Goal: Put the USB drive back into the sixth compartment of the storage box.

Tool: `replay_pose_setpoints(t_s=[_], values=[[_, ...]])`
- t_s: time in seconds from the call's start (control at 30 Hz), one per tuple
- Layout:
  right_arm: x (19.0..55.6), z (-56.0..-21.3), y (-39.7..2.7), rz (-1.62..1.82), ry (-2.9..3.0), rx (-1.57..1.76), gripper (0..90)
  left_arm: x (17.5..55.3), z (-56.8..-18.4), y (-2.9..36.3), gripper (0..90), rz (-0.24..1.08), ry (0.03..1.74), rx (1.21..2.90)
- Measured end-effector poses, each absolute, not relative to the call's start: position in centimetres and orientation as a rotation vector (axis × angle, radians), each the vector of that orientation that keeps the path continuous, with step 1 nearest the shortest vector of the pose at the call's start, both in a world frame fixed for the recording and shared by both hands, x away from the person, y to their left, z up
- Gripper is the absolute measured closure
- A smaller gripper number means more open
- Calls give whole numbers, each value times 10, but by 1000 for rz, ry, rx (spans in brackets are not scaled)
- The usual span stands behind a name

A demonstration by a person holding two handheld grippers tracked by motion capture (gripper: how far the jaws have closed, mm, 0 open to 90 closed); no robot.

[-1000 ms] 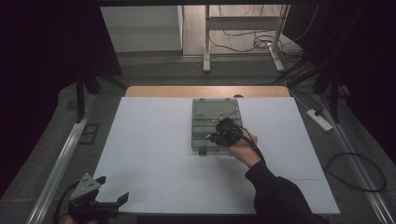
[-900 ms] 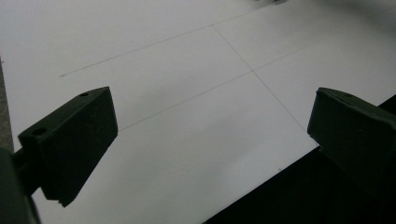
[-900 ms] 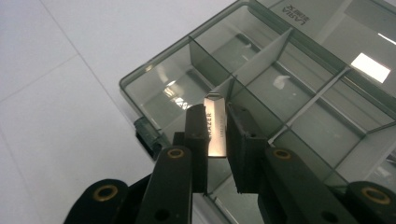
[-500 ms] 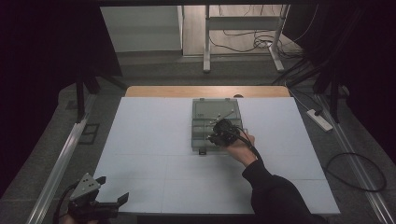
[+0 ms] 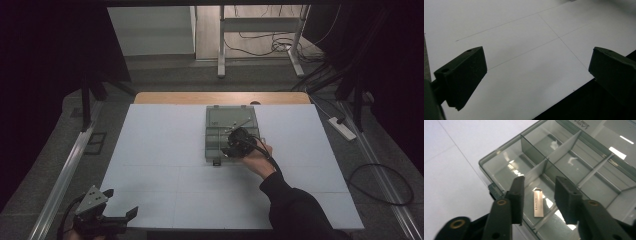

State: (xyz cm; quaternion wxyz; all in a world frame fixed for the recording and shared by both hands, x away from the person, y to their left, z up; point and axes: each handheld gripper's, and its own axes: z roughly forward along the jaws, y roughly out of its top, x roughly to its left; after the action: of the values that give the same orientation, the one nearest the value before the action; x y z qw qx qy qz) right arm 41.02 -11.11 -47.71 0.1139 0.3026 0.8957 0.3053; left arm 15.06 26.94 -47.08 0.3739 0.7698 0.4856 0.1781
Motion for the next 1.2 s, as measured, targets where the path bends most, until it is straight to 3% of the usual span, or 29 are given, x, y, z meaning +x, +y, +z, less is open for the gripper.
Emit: replay_pose_setpoints(t_s=[0.37,0.97,1.2], values=[[405,-472,-112,909,2614,895,376,151,-471,270,17,454,1242,1971],[395,-460,-119,979,2644,914,238,151,-471,270,17,453,1243,1968],[389,-460,-119,963,2646,916,139,151,-471,270,17,453,1243,1968]])
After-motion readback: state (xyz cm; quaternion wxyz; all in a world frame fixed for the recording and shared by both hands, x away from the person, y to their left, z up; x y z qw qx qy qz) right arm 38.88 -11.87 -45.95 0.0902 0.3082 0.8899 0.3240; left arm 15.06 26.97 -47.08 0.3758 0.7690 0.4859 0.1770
